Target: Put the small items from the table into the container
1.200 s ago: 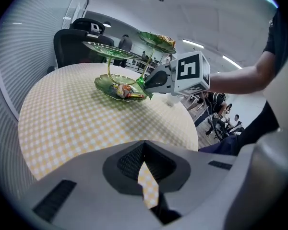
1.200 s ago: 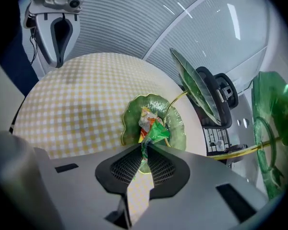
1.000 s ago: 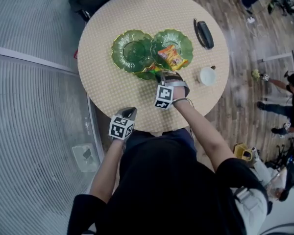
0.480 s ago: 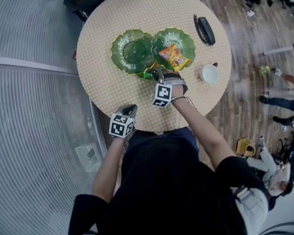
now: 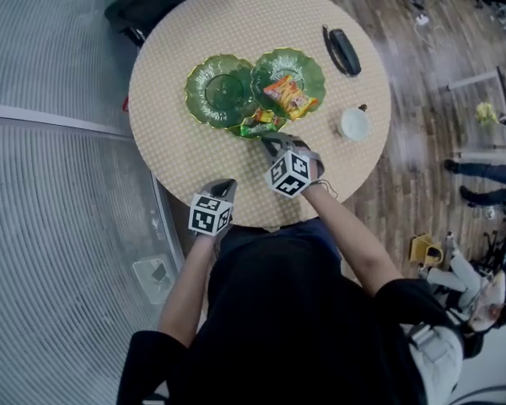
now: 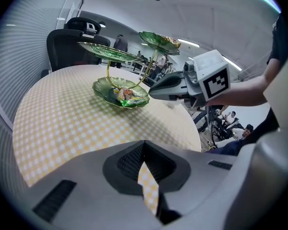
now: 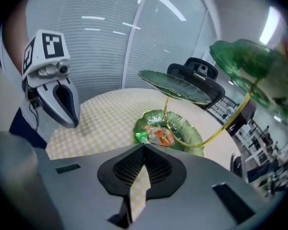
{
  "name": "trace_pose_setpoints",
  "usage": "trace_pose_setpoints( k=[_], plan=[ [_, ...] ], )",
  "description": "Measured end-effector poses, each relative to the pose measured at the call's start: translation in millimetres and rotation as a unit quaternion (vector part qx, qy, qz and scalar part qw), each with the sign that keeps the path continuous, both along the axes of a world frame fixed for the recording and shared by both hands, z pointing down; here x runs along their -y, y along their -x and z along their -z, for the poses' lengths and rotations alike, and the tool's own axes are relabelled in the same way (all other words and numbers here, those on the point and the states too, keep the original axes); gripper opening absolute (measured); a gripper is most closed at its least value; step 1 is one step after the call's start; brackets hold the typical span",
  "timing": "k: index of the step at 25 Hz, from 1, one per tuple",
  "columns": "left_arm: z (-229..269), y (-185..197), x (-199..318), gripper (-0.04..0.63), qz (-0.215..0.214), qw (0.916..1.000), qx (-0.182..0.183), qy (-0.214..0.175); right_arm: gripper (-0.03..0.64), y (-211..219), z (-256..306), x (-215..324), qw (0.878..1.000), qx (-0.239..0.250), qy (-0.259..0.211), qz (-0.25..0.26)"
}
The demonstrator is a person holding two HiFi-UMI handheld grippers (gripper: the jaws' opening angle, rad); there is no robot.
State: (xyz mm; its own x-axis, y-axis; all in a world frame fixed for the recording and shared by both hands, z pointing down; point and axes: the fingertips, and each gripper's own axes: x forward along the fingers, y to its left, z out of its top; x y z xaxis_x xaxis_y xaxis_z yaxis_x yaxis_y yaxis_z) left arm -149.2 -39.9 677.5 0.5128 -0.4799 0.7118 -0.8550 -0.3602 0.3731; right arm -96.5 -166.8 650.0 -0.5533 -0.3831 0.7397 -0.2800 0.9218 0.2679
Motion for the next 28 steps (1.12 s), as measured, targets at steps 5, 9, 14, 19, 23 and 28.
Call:
trace_pose_setpoints(
  k=[5, 9, 14, 19, 23, 28],
  plan=[
    [3.8, -8.8, -5.6, 0.003, -0.006, 0.9999, -0.004, -0.011, 0.028, -14.5, -16.8, -48.7, 0.989, 0.075, 0.125, -0.033],
    [4.4, -15.1, -12.8, 0.003, -0.012, 0.9998, -0.007, -0.012, 0.028, -25.6, -35.1, -94.1, 0.980, 0.069, 0.184, -0.012],
    [3.5, -23.6, -21.6, 0.003, -0.028, 0.9995, -0.008, -0.013, 0.029, -36.2, -46.6, -123.3, 0.970, 0.077, 0.226, -0.032],
    [4.3, -31.7, -24.8, 0.003, -0.026, 0.9994, -0.015, -0.017, 0.029, -43.1, -41.6, -134.7, 0.934, 0.157, 0.309, -0.084],
    [5.1, -33.1, -27.5, 0.003, -0.029, 0.9993, -0.014, -0.021, 0.029, -46.6, -35.3, -136.0, 0.898, 0.228, 0.355, -0.125],
    [8.1, -38.2, -32.4, 0.003, -0.029, 0.9991, -0.017, -0.024, 0.028, -54.0, -29.2, -139.4, 0.885, 0.262, 0.359, -0.141]
  ],
)
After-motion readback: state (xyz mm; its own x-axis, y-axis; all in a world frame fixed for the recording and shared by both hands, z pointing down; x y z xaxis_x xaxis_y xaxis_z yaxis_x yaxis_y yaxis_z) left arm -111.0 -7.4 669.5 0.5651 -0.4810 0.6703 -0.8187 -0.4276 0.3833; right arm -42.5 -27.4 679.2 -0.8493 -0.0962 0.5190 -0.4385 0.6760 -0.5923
